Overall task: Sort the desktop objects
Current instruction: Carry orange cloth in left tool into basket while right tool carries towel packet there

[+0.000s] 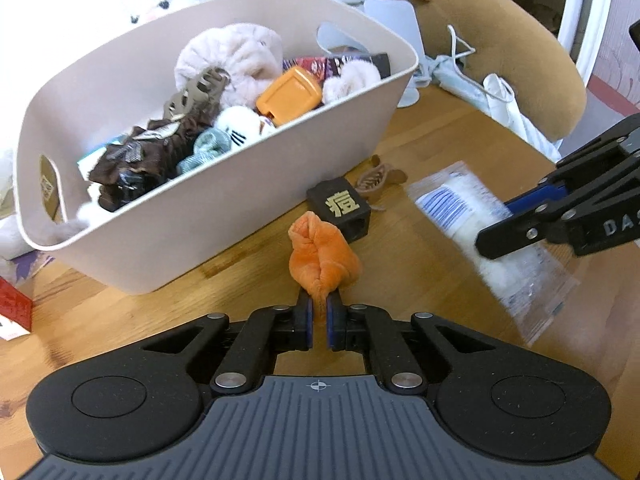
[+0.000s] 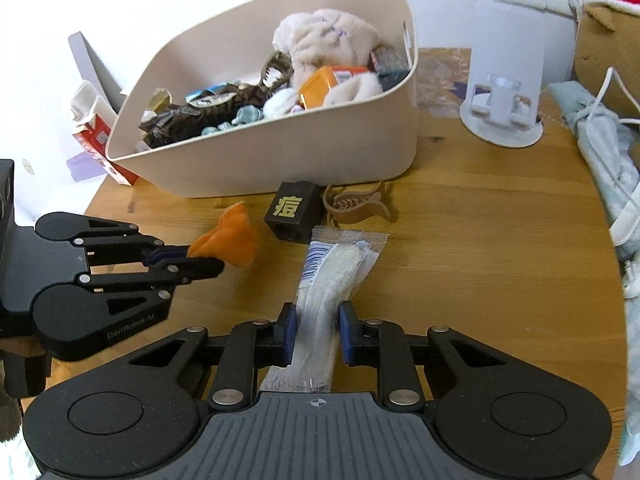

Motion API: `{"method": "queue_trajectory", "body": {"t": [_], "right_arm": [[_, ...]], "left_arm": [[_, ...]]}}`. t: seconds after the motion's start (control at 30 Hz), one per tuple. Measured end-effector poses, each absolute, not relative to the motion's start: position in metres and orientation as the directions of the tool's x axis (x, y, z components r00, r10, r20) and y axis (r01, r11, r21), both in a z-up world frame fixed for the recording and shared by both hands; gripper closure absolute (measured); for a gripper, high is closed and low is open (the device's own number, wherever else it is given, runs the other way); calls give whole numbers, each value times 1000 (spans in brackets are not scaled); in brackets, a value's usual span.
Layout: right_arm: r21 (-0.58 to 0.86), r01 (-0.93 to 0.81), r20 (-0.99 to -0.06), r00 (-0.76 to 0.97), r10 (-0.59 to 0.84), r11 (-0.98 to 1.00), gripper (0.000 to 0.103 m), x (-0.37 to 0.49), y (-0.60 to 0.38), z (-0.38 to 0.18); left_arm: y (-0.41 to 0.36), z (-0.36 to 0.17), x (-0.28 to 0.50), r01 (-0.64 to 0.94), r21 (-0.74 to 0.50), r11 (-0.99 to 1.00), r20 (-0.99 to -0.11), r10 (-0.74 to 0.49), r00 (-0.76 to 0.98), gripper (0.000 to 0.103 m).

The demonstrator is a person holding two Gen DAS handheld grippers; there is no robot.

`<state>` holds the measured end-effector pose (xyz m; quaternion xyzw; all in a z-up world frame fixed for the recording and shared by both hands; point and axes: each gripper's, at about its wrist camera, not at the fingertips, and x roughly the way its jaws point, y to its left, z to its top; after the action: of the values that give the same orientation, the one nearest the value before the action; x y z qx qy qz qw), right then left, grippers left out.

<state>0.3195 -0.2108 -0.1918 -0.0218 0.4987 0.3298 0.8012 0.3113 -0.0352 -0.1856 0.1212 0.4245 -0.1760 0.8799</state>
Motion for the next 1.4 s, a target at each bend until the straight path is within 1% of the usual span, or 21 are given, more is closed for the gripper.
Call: {"method": "queue_trajectory", "body": {"t": [0.2, 0.4, 0.83, 1.27, 1.4], "right_arm": [[301, -562, -787, 309, 533, 771, 82, 315, -228, -167], [317, -565, -759, 330, 561, 762, 82, 316, -245, -143], [296, -608, -677, 411, 611, 737, 82, 332, -253, -88], [269, -651, -594, 468, 654, 710, 82, 360, -226, -46], [259, -654, -572, 489, 658, 711, 82, 371, -214, -36]], "left_arm": [[-32, -167, 299, 410, 71, 909, -768, -213, 604, 97], [-24, -144, 286, 387, 53, 921, -742, -223, 633, 97], [2, -97, 274, 339, 97, 936, -675, -188, 713, 97], [28, -44, 296, 291, 150, 945, -582, -153, 799, 97], [35, -38, 310, 277, 155, 948, -574, -142, 806, 97]]}}
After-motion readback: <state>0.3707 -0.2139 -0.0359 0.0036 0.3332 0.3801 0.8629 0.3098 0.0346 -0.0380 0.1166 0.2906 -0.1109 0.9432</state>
